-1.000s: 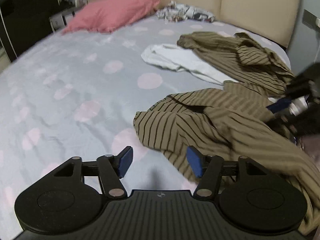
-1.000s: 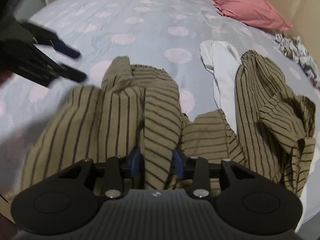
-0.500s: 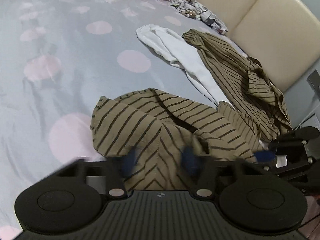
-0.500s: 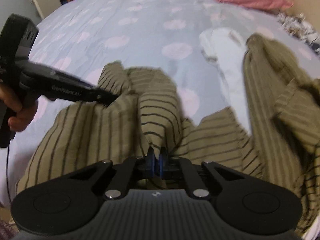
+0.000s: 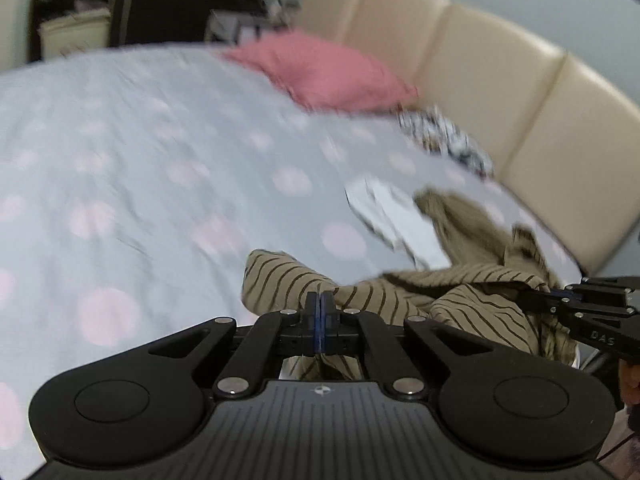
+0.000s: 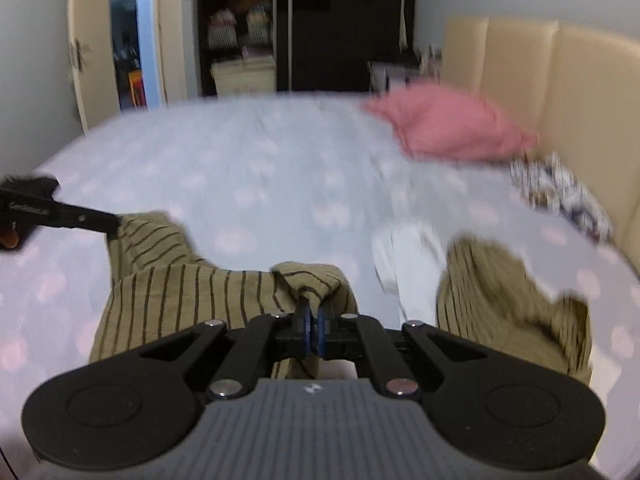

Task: Fold clothes
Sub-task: 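Lift the shirt high with both grippers to shake it out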

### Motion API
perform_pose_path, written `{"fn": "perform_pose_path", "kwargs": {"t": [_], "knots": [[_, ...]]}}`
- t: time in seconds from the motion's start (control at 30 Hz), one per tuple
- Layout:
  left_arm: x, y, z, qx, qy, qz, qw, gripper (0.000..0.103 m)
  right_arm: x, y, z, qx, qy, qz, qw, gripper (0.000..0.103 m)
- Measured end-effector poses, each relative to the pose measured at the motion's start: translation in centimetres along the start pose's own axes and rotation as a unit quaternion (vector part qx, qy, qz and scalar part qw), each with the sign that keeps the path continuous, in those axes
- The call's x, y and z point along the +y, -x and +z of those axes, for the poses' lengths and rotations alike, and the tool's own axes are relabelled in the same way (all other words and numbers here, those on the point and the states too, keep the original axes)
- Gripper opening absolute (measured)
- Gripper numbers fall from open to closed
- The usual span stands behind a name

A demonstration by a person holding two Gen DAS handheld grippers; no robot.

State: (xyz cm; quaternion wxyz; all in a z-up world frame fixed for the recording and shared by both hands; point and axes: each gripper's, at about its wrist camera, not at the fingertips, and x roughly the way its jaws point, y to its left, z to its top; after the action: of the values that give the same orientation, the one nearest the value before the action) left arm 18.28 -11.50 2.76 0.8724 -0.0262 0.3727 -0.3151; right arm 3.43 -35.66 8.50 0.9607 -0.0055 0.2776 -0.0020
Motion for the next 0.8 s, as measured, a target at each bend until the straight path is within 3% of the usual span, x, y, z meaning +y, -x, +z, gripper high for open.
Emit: {"fn": "perform_pose_path", "kwargs": {"t": [0.13,0.27,0.47,0.63,0.73,0.8], "knots": [[0.7,7.7,1.5,-0.077,0.003,0.03,0.9966,0.0,2.7,4.3,4.6,-0.082,0.042,0.009,0.996,0.004],[1.5,16.6,3.1,-0.163,0.001,0.064,0.9846,0.0,5.5,8.9,9.6,-0.158,0.086,0.021,0.984,0.004],[1.3,29.0,4.5,-0.275,-0.019,0.106,0.9553,0.0,8.9,16.5,16.0,-0.254,0.127,0.049,0.958,0.003],[-0.7,37.2,5.6,-0.361,-0.049,0.128,0.9224,0.0,11.2,22.8,19.1,-0.321,0.149,0.082,0.932,0.003],[-2.3,41.2,5.8,-0.403,-0.072,0.127,0.9033,0.0,11.8,23.9,19.6,-0.325,0.155,0.095,0.928,0.004],[-3.0,42.7,5.6,-0.413,-0.076,0.127,0.8987,0.0,11.8,22.5,19.2,-0.302,0.147,0.113,0.935,0.004]]}}
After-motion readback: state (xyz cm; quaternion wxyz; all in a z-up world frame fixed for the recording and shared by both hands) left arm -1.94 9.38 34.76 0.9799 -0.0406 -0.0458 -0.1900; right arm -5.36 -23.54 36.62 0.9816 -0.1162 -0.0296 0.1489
